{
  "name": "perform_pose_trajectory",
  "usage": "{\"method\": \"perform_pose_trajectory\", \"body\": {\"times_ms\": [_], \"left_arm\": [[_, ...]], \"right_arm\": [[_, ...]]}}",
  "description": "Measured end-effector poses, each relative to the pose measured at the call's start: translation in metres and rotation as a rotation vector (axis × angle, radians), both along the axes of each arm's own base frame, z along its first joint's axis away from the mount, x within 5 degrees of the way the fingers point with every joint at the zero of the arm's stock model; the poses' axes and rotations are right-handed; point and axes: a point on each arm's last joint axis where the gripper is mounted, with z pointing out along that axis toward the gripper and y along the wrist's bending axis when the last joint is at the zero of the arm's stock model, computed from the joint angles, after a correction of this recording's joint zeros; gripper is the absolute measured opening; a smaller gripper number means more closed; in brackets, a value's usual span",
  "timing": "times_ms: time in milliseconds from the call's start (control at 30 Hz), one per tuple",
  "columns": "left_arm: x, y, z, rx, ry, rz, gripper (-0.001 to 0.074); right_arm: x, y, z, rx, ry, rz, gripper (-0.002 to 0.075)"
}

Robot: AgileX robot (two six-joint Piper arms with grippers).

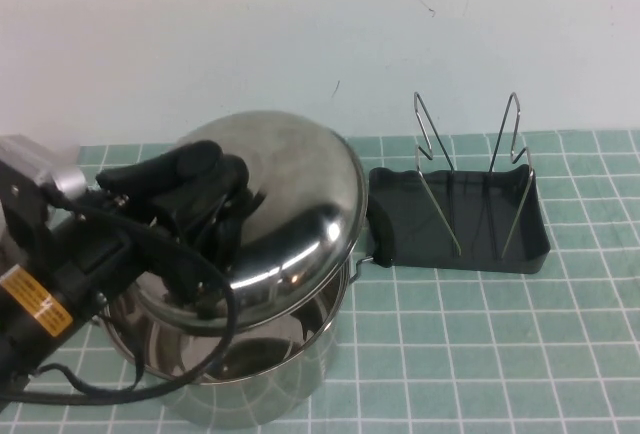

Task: Put pot lid on rack
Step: Hand over the pot lid

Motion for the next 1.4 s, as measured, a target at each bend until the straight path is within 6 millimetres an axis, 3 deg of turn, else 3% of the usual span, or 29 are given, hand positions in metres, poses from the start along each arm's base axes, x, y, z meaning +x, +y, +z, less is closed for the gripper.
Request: {"method": "perform_pose_trajectory", "body": {"times_ms": [167, 300, 400, 633, 733, 900, 1033, 1233, 1300, 1400], "left_arm": [[-0.011, -0.014, 0.037, -0.07, -0.111, -0.074, 0.0333], [-0.023, -0.036, 0.073, -0.138, -0.217, -0.186, 0.0333], [-0.034, -0.056, 0.095, -0.192, -0.278, -0.288, 0.0333], [-0.063, -0.091, 0.132, -0.31, -0.369, -0.446, 0.0333], [-0.073, -0.1, 0.141, -0.322, -0.413, -0.488, 0.0333], [-0.083, -0.111, 0.148, -0.343, -0.432, -0.537, 0.0333], [-0.091, -0.119, 0.145, -0.344, -0.418, -0.579, 0.0333], [-0.101, -0.134, 0.137, -0.286, -0.411, -0.617, 0.0333], [-0.103, -0.139, 0.133, -0.273, -0.408, -0.631, 0.0333], [-0.103, -0.146, 0.126, -0.255, -0.389, -0.647, 0.0333]], "right_arm": [[-0.018, 0.016, 0.036, 0.179, 0.062, 0.176, -0.0003], [-0.018, 0.048, 0.054, 0.185, 0.13, 0.541, -0.0003], [-0.016, 0.065, 0.07, 0.226, 0.066, 0.794, -0.0003], [-0.008, 0.069, 0.088, 0.367, -0.045, 0.941, 0.0025], [-0.007, 0.071, 0.089, 0.379, -0.036, 0.971, 0.0139], [-0.007, 0.072, 0.089, 0.379, -0.023, 0.999, 0.0445], [-0.006, 0.072, 0.089, 0.402, -0.018, 0.994, 0.0522], [-0.008, 0.072, 0.091, 0.445, -0.002, 1.01, 0.0509], [-0.008, 0.072, 0.091, 0.448, -0.001, 1.01, 0.0453], [-0.008, 0.072, 0.091, 0.457, -0.001, 1.012, 0.0286]]}}
